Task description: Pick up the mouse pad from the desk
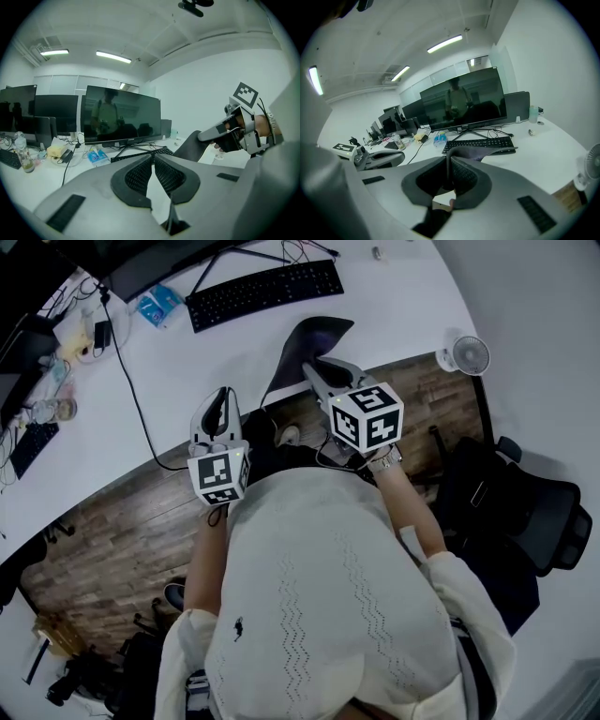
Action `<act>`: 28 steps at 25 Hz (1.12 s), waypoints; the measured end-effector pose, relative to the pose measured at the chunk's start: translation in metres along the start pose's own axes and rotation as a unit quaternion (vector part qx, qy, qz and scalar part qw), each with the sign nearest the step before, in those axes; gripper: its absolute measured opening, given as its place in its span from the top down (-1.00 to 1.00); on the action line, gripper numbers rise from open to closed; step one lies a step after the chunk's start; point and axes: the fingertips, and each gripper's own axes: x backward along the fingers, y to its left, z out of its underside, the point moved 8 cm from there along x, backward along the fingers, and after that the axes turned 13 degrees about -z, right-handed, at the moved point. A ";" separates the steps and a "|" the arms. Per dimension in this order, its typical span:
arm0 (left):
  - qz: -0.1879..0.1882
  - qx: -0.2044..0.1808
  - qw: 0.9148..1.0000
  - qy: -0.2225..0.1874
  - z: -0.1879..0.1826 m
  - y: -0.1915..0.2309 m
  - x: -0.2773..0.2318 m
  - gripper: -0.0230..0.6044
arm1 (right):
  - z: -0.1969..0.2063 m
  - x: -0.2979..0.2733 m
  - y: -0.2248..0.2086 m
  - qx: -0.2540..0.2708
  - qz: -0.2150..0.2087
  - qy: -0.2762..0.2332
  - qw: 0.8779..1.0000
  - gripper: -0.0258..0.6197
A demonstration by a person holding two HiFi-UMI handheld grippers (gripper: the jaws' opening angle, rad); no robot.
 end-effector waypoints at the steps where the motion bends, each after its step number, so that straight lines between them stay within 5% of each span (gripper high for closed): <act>1: 0.000 0.001 1.000 -0.003 -0.002 -0.001 0.001 0.85 | 0.000 0.002 0.001 0.002 0.000 -0.001 1.000 0.83; 28: 0.004 0.026 0.994 -0.108 -0.093 -0.003 0.010 0.85 | -0.065 0.054 0.020 0.075 0.018 -0.098 0.992 0.83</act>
